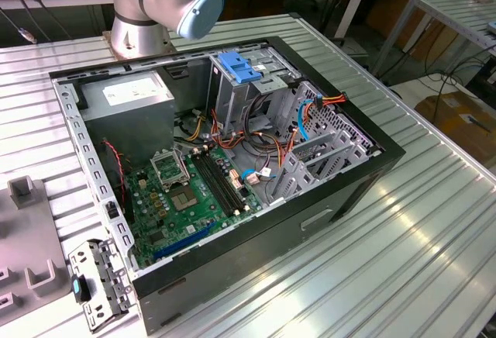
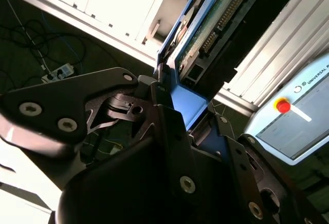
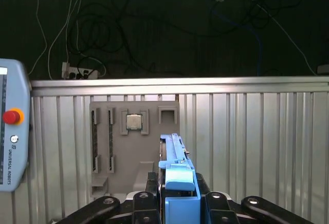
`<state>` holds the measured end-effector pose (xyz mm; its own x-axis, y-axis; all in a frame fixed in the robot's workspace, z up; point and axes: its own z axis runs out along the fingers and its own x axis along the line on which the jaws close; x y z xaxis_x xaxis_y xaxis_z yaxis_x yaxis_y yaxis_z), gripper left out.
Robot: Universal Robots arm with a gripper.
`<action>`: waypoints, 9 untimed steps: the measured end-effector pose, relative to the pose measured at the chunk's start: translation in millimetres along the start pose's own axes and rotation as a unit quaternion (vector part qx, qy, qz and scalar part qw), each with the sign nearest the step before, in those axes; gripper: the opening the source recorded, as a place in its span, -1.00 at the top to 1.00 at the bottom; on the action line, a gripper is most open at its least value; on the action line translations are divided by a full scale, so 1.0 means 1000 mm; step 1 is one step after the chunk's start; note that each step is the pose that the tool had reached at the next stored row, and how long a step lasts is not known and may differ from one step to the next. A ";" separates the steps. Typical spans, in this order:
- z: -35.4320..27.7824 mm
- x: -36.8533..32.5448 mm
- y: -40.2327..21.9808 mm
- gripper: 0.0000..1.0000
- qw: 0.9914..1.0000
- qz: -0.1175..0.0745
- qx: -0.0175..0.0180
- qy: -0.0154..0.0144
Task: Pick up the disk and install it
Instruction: 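Pick up the disk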
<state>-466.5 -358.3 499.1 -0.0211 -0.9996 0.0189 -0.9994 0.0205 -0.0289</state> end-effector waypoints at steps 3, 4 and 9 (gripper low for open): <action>0.0000 -0.0001 -0.0026 0.25 1.000 0.000 0.000 0.000; 0.0001 -0.0001 -0.0032 0.25 1.000 0.000 0.000 0.000; 0.0002 -0.0002 -0.0080 0.25 1.000 0.000 0.000 0.000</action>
<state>-458.5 -358.3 499.1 -0.0211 -0.9996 0.0189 -0.9994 0.0205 -0.0289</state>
